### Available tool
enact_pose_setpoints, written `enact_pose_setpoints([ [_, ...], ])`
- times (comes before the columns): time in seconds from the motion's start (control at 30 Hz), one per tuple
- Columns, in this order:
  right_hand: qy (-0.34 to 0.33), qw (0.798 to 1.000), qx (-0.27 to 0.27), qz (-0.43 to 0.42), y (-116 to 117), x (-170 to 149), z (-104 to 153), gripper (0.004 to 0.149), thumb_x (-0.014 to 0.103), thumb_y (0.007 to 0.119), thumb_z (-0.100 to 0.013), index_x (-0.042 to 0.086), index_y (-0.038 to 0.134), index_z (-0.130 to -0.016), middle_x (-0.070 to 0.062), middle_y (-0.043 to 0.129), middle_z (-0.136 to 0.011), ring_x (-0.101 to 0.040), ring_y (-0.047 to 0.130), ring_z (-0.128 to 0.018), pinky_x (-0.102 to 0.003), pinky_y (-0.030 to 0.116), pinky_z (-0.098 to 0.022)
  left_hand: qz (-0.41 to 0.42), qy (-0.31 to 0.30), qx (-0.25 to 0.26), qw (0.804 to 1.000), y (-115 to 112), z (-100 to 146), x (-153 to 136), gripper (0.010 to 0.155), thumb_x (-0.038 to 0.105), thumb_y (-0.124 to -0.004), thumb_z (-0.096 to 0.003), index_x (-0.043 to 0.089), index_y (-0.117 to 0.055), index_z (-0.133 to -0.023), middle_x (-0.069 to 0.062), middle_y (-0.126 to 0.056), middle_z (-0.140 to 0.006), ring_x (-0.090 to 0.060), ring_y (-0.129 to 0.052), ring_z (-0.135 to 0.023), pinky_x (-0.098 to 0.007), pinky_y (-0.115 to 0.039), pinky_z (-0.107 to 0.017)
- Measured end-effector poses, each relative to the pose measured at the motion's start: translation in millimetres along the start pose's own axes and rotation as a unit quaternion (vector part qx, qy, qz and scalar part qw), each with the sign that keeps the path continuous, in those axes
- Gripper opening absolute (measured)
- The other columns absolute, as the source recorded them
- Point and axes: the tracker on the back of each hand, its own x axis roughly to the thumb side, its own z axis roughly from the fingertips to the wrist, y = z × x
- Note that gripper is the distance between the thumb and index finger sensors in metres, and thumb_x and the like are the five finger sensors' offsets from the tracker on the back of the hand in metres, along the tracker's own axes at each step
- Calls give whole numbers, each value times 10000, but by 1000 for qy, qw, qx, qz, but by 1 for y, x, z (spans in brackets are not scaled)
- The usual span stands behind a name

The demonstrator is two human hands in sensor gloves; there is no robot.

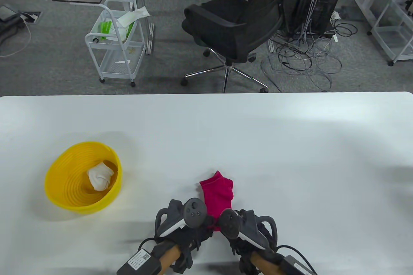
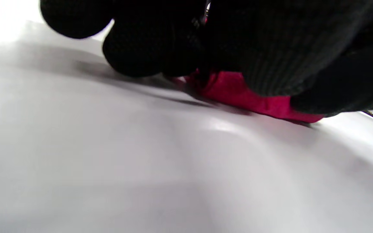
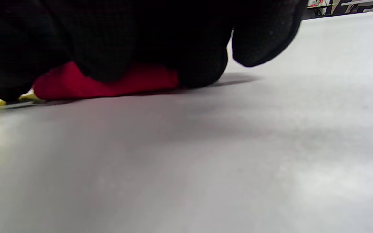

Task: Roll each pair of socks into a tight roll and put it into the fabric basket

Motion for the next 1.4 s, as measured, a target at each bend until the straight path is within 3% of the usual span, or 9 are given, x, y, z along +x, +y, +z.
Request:
enact_pose_setpoints([
  [0.13,6,1000,13,-17,-2,-3,-2,391,401,857,-405,337,867,-791,86,913,-830,-154,958,-709,-489,782,-579,-14,-1,26,1000,-2,0,3,436,401,-931,-329,282,-951,-748,-16,-931,-740,-213,-954,-523,-433,-765,-431],
  [0.37,17,996,19,-84,-10,-16,-5,384,414,872,-390,345,889,-767,87,937,-806,-148,981,-684,-479,796,-566,6,8,11,1000,-4,0,2,389,386,-851,-378,266,-947,-736,-55,-931,-717,-222,-941,-504,-441,-752,-431],
  [0.53,-29,996,-1,-84,-25,-11,2,398,423,955,-335,370,919,-728,119,953,-796,-137,987,-695,-481,794,-576,16,13,5,1000,-3,-1,1,387,387,-836,-388,260,-949,-736,-57,-931,-714,-229,-938,-501,-445,-749,-434],
  [0.87,-23,999,31,-19,-7,-4,1,453,433,950,-338,395,861,-780,137,893,-879,-155,942,-778,-493,772,-597,8,15,19,1000,-4,1,2,395,397,-818,-390,256,-940,-738,-43,-931,-706,-229,-941,-486,-445,-754,-426],
  [1.07,-12,1000,17,-7,-1,-3,0,490,440,951,-333,392,834,-807,142,874,-888,-149,923,-777,-491,761,-608,32,29,40,998,8,4,-4,434,423,-851,-366,258,-968,-751,-56,-941,-744,-233,-969,-530,-450,-763,-436],
  [1.13,-8,1000,3,-5,0,-2,0,445,438,915,-359,394,846,-796,141,890,-866,-141,935,-756,-483,768,-602,45,29,45,998,13,5,-7,444,432,-867,-357,265,-967,-756,-29,-940,-752,-232,-971,-539,-448,-764,-439],
  [1.4,6,1000,2,-27,-1,-6,-2,383,429,853,-398,418,855,-780,158,902,-839,-125,939,-740,-477,768,-601,33,10,3,999,6,1,-4,466,443,-915,-331,254,-987,-751,-48,-937,-766,-244,-966,-555,-457,-757,-453],
])
